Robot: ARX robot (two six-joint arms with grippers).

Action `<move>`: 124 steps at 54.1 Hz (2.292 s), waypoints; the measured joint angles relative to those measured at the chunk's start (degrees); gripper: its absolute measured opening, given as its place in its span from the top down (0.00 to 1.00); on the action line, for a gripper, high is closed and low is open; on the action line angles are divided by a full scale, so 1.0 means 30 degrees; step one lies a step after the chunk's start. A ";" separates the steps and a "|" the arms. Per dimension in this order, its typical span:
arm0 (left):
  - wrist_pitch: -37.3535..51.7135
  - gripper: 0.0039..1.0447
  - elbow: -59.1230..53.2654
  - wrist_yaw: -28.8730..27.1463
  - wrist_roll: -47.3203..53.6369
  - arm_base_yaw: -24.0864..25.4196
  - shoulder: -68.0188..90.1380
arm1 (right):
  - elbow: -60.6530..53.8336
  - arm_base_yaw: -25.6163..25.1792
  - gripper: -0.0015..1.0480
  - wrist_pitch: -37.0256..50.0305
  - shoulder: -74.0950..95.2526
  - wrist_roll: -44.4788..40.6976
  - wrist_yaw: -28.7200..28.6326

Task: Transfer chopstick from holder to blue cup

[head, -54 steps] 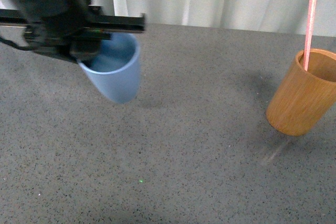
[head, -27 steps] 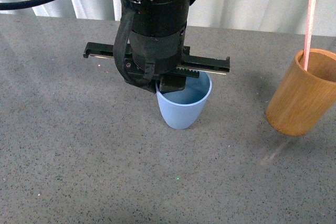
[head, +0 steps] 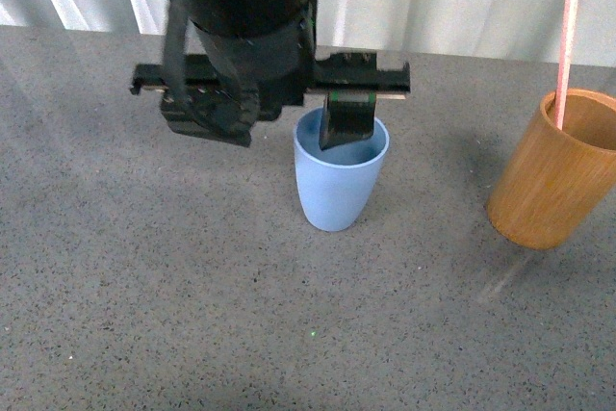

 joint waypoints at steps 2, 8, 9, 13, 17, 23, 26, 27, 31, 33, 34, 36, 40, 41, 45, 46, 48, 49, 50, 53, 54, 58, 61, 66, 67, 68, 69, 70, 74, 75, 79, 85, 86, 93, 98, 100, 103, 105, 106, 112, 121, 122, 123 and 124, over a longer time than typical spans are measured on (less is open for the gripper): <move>0.0765 0.21 -0.0750 -0.0182 0.0255 0.0342 -0.1020 | 0.0000 0.0000 0.10 0.0000 0.0000 0.0000 0.0000; 0.3300 0.05 -0.3060 0.0007 0.0976 0.1362 -0.4197 | 0.0000 0.0000 0.10 0.0000 0.0000 0.0000 0.0000; 0.3592 0.04 -0.3322 0.0066 0.1078 0.1472 -0.4561 | 0.0000 0.0000 0.10 0.0000 0.0000 0.0000 0.0000; 0.5719 0.07 -0.5289 0.1005 0.1348 0.2222 -0.7220 | 0.0000 0.0000 0.10 0.0000 0.0000 0.0000 0.0000; 0.8969 0.08 -0.8291 0.2033 0.1763 0.3104 -1.1220 | 0.0000 0.0000 0.10 0.0000 0.0000 0.0000 0.0000; 1.6480 0.26 -1.3245 -0.1508 0.5362 0.4153 -1.5817 | 0.0000 0.0000 0.10 0.0000 0.0000 0.0000 -0.0007; 1.8265 0.35 -1.4950 -0.1523 0.6390 0.4707 -1.7442 | 0.0000 0.0000 0.10 0.0000 0.0000 0.0000 0.0066; 1.8688 0.38 -1.5526 -0.1508 0.6776 0.4918 -1.7930 | 0.0000 0.0000 0.10 0.0000 0.0000 0.0000 0.0058; 1.9351 0.51 -1.7136 -0.1056 0.7475 0.5523 -1.9132 | 0.0000 0.0000 0.10 0.0000 0.0000 0.0000 0.0029; 1.9482 0.56 -1.7711 -0.0860 0.7643 0.5727 -1.9445 | 0.0000 0.0000 0.10 0.0000 0.0000 0.0000 -0.0015; 1.9540 0.59 -1.8083 -0.0699 0.7730 0.5843 -1.9628 | 0.0000 0.0000 0.10 0.0000 0.0000 0.0000 -0.0015; 1.9606 0.64 -1.8593 -0.0488 0.7876 0.6054 -1.9744 | 0.0000 0.0000 0.10 0.0000 0.0000 0.0000 -0.0007; 1.9686 0.80 -2.0028 0.0117 0.8109 0.6550 -2.0334 | 0.0000 0.0000 0.10 0.0000 0.0000 0.0000 0.0000; 1.9700 0.82 -2.0145 0.0175 0.8123 0.6594 -2.0451 | 0.0000 0.0000 0.10 0.0000 0.0000 0.0000 0.0022; 1.9810 0.94 -2.0801 0.0590 0.8211 0.6936 -2.1303 | 0.0000 0.0000 0.10 0.0000 0.0000 0.0000 0.0029; 1.9839 0.97 -2.0975 0.0714 0.8225 0.7038 -2.1551 | 0.0000 0.0000 0.10 0.0000 0.0000 0.0000 0.0036; 1.9861 0.97 -2.1230 0.0838 0.8313 0.7191 -2.1915 | 0.0000 0.0000 0.10 0.0000 0.0000 0.0000 0.0029; 1.9868 0.97 -2.1391 0.0903 0.8298 0.7286 -2.2126 | 0.0000 0.0000 0.10 0.0000 0.0000 0.0000 0.0029; 1.9868 0.97 -2.1478 0.0925 0.8298 0.7344 -2.2228 | 0.0000 0.0000 0.10 0.0000 0.0000 0.0000 0.0022; 1.9861 0.97 -2.1915 0.1078 0.8342 0.7584 -2.2658 | 0.0000 0.0000 0.10 0.0000 0.0000 0.0000 0.0015; 1.9817 0.97 -2.2192 0.1166 0.8342 0.7723 -2.2906 | 0.0000 0.0000 0.10 0.0000 0.0000 0.0000 0.0007; 1.9657 0.97 -2.2746 0.1472 0.8342 0.7978 -2.3547 | 0.0000 0.0000 0.10 0.0000 0.0000 0.0000 0.0000; 1.9453 0.97 -2.3103 0.1821 0.8349 0.8233 -2.4137 | 0.0000 0.0000 0.10 0.0000 0.0000 0.0000 0.0007; 1.9008 0.97 -2.3605 0.3315 0.8364 0.9544 -2.5135 | 0.1188 0.0000 0.10 -0.3118 0.1574 0.0889 0.0765; 1.8957 0.97 -2.3664 0.3315 0.8357 0.9602 -2.5223 | 0.1326 -0.0029 0.10 -0.3432 0.1807 0.1049 0.0780; 1.8884 0.97 -2.3744 0.3286 0.8357 0.9726 -2.5398 | 0.1902 -0.0233 0.10 -0.4677 0.2987 0.1246 0.0670; 1.8804 0.97 -2.3846 0.3249 0.8357 0.9799 -2.5543 | 0.2186 -0.0408 0.10 -0.5180 0.3687 0.1311 0.0539; 1.8659 0.97 -2.3977 0.3257 0.8357 0.9872 -2.5835 | 0.2506 -0.0838 0.10 -0.5362 0.4962 0.1319 0.0117; 1.8178 0.97 -2.4276 0.3330 0.8357 0.9894 -2.6636 | 0.3191 -0.2448 0.10 -0.3126 0.8393 0.0590 -0.1843; 1.8119 0.97 -2.4312 0.3330 0.8357 0.9894 -2.6716 | 0.3293 -0.2637 0.10 -0.2776 0.8765 0.0466 -0.2076; 1.7588 0.97 -2.4625 0.3344 0.8357 0.9894 -2.7489 | 0.4240 -0.4036 0.10 0.0240 1.1839 -0.0634 -0.3475; 1.6874 0.97 -2.4888 0.3344 0.8357 0.9894 -2.8567 | 0.5901 -0.5049 0.10 0.4437 1.6997 -0.2448 -0.4874; 1.6757 0.97 -2.4924 0.3344 0.8357 0.9894 -2.8727 | 0.6324 -0.5085 0.10 0.5195 1.8345 -0.2769 -0.5377; 1.6611 0.97 -2.5449 0.3344 0.8349 0.9894 -2.9565 | 0.8429 -0.4743 0.10 0.6659 2.3278 -0.3738 -0.7184; 1.6094 0.97 -2.5449 0.3381 0.8386 0.9901 -3.0330 | 1.1140 -0.3854 0.10 0.6929 2.7634 -0.3796 -0.8342; 1.5824 0.97 -2.5449 0.3373 0.8386 0.9901 -3.0665 | 1.1584 -0.3599 0.10 0.6892 2.8254 -0.3781 -0.8502; 1.5438 0.97 -2.5449 0.3381 0.8386 0.9901 -3.1051 | 1.2553 -0.3024 0.10 0.6703 2.9434 -0.3665 -0.8888; 1.5067 0.97 -2.5449 0.3381 0.8386 0.9901 -3.1416 | 1.3311 -0.2521 0.10 0.6703 3.0243 -0.3563 -0.9085; 1.4855 0.97 -2.5449 0.3388 0.8386 0.9901 -3.1627 | 1.3697 -0.2288 0.10 0.6703 3.0629 -0.3461 -0.9260; 1.4120 0.97 -2.5449 0.3381 0.8386 0.9901 -3.2348 | 1.4797 -0.1515 0.11 0.6768 3.1969 -0.2994 -0.9792; 1.3063 0.97 -2.5449 0.3388 0.8386 0.9901 -3.3412 | 1.6087 -0.0758 0.44 0.6710 3.3937 -0.2681 -0.9945; 1.2925 0.97 -2.5449 0.3381 0.8386 0.9901 -3.3558 | 1.6262 -0.0736 0.49 0.6681 3.4162 -0.2652 -0.9938; 1.2830 0.97 -2.5449 0.3381 0.8386 0.9901 -3.3652 | 1.6349 -0.0721 0.52 0.6674 3.4272 -0.2637 -0.9857; 1.2692 0.97 -2.5449 0.3381 0.8386 0.9901 -3.3791 | 1.6422 -0.0707 0.56 0.6645 3.4374 -0.2637 -0.9799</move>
